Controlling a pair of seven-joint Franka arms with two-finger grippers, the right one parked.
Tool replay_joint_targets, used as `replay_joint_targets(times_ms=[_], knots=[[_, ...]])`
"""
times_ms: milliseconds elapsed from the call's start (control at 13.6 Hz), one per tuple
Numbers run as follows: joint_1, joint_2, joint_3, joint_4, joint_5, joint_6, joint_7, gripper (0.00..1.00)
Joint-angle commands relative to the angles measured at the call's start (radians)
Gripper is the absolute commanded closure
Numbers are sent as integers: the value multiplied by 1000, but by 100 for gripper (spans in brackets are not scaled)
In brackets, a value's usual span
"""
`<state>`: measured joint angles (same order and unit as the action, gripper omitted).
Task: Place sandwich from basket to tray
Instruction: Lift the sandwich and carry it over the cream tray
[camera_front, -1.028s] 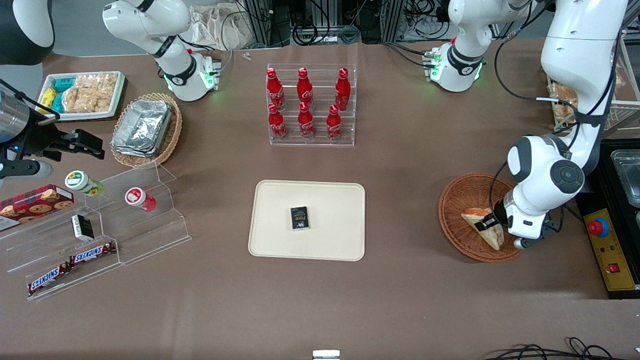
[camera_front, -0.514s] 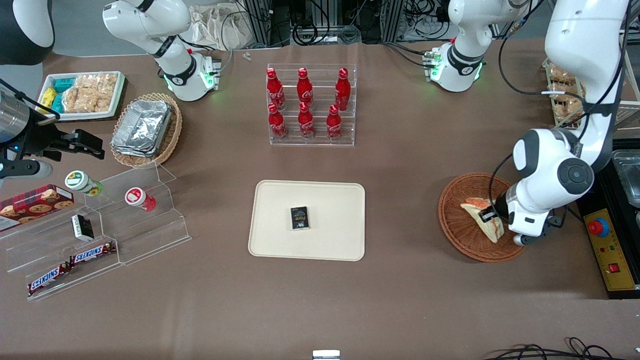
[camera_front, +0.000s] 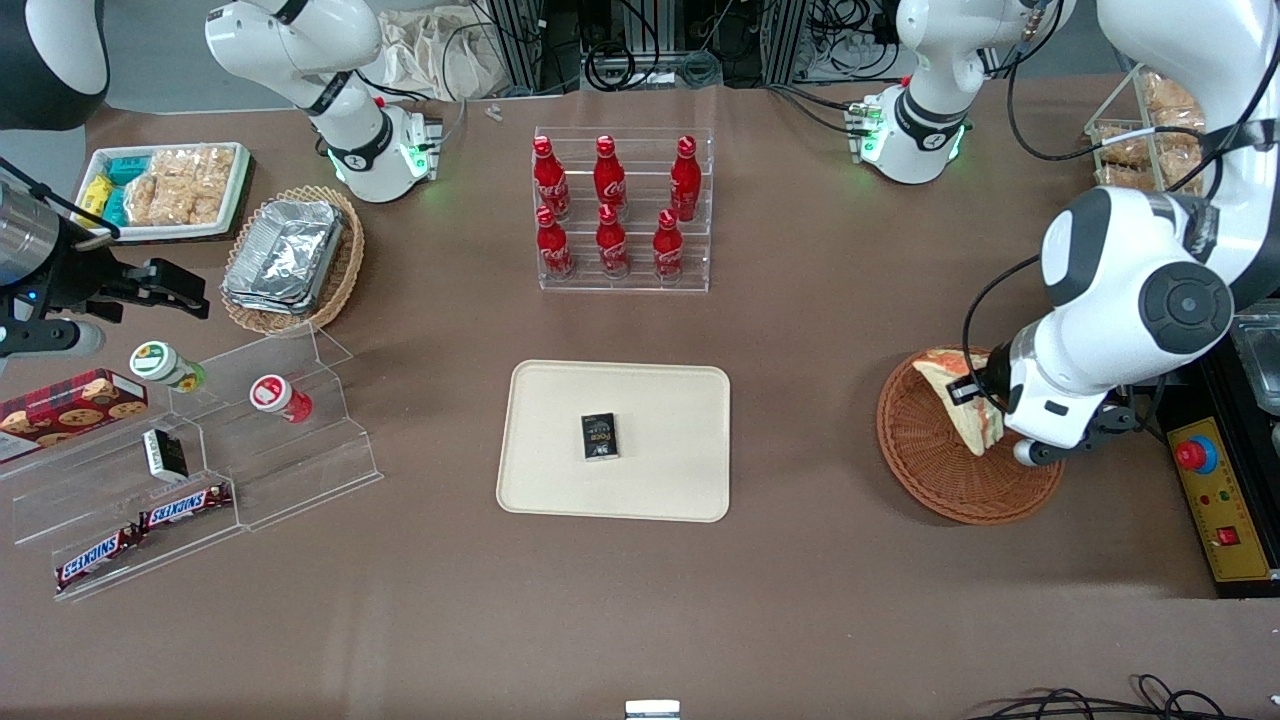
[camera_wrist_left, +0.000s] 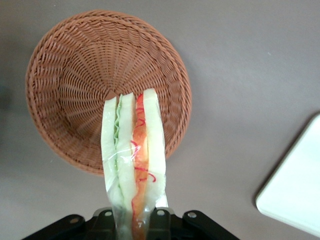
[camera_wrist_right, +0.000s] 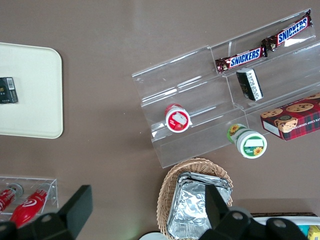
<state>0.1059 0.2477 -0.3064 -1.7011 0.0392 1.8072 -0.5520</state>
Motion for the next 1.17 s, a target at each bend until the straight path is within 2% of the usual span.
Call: replay_joint_targets(times_ms=[0, 294, 440, 587, 734, 881, 1101], knots=[[1, 8, -45, 96, 1, -126, 62, 91], [-14, 37, -155, 101, 37, -112, 173, 90], [-93, 94, -180, 121, 117, -80, 175, 90], [-214, 172, -178, 127, 200, -28, 109, 90], [-252, 261, -180, 168, 212, 3, 9, 90], [-337, 387, -174, 283, 247, 11, -18, 90], [-388, 534, -174, 394, 288, 56, -43, 90]])
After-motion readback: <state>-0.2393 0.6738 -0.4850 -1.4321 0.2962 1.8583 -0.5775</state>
